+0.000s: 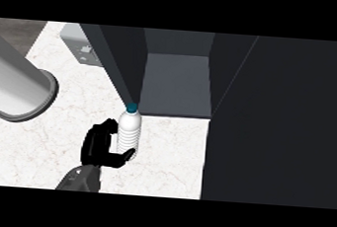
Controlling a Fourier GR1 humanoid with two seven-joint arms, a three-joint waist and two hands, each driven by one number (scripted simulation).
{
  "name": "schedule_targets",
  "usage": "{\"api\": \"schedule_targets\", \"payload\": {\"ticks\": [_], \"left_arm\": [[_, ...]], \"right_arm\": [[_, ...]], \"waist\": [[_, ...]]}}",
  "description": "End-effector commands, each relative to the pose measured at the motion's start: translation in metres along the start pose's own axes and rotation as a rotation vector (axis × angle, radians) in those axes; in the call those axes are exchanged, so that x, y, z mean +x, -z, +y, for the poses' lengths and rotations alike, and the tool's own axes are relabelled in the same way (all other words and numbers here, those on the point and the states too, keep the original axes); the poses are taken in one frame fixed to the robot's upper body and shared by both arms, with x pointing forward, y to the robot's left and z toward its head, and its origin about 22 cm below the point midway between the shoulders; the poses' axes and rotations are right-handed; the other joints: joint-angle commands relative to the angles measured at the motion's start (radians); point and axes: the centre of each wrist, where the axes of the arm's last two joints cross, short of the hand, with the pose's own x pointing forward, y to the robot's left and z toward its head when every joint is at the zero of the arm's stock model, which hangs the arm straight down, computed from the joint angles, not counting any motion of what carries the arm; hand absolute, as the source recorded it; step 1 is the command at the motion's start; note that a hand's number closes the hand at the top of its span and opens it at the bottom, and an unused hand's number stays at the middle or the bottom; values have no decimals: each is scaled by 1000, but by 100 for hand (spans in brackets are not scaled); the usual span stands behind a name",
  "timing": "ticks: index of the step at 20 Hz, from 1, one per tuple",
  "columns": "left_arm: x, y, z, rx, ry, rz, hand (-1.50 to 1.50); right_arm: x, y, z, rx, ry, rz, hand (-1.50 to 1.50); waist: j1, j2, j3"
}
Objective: Pick up the bottled water, place it into the cabinet and close the cabinet
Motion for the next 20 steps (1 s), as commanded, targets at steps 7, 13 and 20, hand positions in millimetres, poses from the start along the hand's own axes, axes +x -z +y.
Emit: {"api": "schedule_targets", "payload": {"ticks": [7,13,20], "left_arm": [[44,48,-83,-59,37,-5,150],[73,80,-139,-90,150,-58,150],[92,117,-186,-67,260,-54,150]], "right_arm": [[21,5,6,-7,45,-32,-150],[21,6,2,-8,32,-51,-150],[12,2,-5,-16,22,-58,-150]], "waist": [[6,-1,0],[-5,3,-1],[-26,7,-1]]}}
